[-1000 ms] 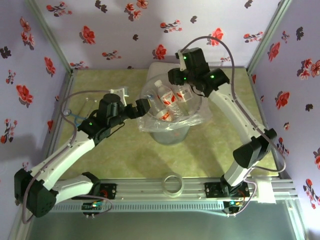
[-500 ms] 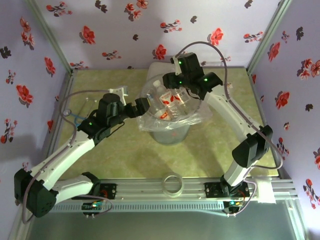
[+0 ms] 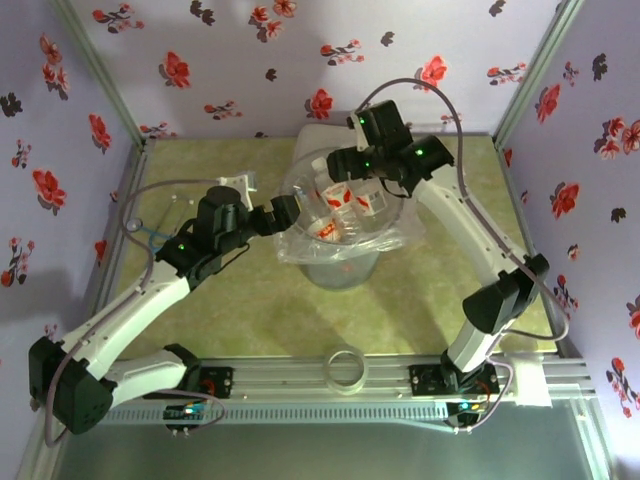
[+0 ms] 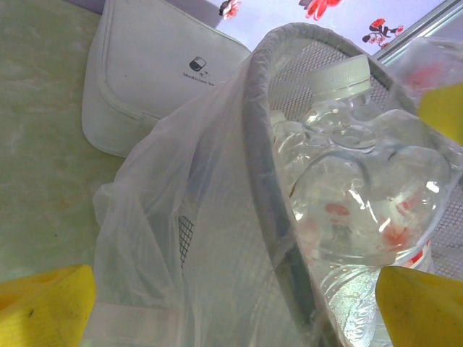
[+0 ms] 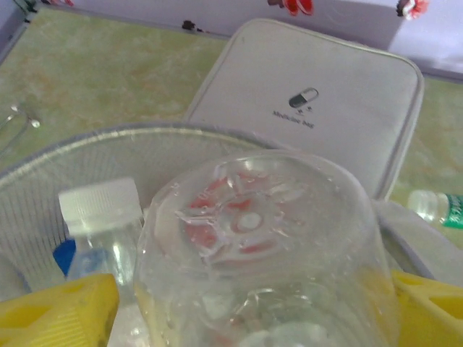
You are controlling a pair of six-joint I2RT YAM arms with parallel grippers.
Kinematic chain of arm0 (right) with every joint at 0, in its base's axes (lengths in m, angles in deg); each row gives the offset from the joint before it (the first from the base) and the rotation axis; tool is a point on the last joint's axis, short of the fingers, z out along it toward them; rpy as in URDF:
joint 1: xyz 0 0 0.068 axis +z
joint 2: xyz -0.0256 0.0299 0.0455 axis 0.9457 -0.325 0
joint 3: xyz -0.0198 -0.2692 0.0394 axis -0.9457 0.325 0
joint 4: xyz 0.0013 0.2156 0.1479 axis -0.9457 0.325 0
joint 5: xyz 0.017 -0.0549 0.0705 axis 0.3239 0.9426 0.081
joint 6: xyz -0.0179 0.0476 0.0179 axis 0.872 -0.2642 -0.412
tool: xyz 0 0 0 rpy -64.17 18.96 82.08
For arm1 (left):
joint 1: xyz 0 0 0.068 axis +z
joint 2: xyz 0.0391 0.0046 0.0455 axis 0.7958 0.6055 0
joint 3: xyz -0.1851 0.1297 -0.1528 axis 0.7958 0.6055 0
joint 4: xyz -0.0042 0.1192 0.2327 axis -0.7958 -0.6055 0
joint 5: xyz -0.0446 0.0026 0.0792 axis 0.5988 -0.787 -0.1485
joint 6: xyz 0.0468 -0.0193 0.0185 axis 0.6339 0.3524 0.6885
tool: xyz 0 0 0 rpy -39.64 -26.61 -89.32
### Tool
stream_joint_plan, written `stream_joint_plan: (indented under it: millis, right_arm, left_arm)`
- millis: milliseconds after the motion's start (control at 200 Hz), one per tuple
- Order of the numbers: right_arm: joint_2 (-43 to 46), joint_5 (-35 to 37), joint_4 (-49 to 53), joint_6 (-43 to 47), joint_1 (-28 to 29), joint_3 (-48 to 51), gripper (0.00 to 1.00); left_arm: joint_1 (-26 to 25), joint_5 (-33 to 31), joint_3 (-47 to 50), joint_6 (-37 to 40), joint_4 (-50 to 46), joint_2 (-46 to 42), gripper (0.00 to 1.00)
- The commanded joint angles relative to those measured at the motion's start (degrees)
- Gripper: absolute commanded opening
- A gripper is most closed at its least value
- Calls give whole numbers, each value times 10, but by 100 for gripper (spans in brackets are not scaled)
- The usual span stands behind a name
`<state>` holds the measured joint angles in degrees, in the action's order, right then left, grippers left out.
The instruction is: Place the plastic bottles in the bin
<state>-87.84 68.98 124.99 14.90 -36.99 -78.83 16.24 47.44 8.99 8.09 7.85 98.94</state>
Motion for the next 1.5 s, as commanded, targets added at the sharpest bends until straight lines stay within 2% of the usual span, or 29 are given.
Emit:
stream_joint_plan:
  millis: [0, 105, 270, 360, 485, 665, 845, 950, 1245, 1495]
  right_arm:
    - [39, 36, 47, -2, 8, -13, 89]
    - [46, 61, 50, 6, 5, -19, 89]
    - [40, 63, 50, 7, 1, -32, 91]
    - [37, 60, 49, 6, -1, -36, 88]
    - [41, 62, 43, 6, -3, -36, 80]
    - [40, 70, 28, 15, -10, -32, 56]
    - [20, 67, 37, 17, -19, -1, 49]
    - [26, 27, 29, 0, -16, 42, 43]
    - [55, -34, 0, -43, -8, 173, 42]
    - [74, -38, 5, -45, -6, 149, 46]
  left_arm:
    - [-1, 2, -2, 8, 2, 7, 100]
    - [-1, 2, -1, 6, 6, 8, 100]
    - [-1, 2, 4, 5, 4, 0, 100]
    - [-1, 1, 6, 6, 1, -7, 100]
    - [1, -1, 8, 8, -5, -15, 100]
    - [3, -1, 12, 4, 0, -13, 100]
    - [3, -1, 14, 4, 1, -14, 100]
    - [4, -2, 16, 6, -3, -19, 100]
    - [5, 1, 21, -1, 11, -8, 100]
    - [5, 3, 16, 0, 11, -5, 100]
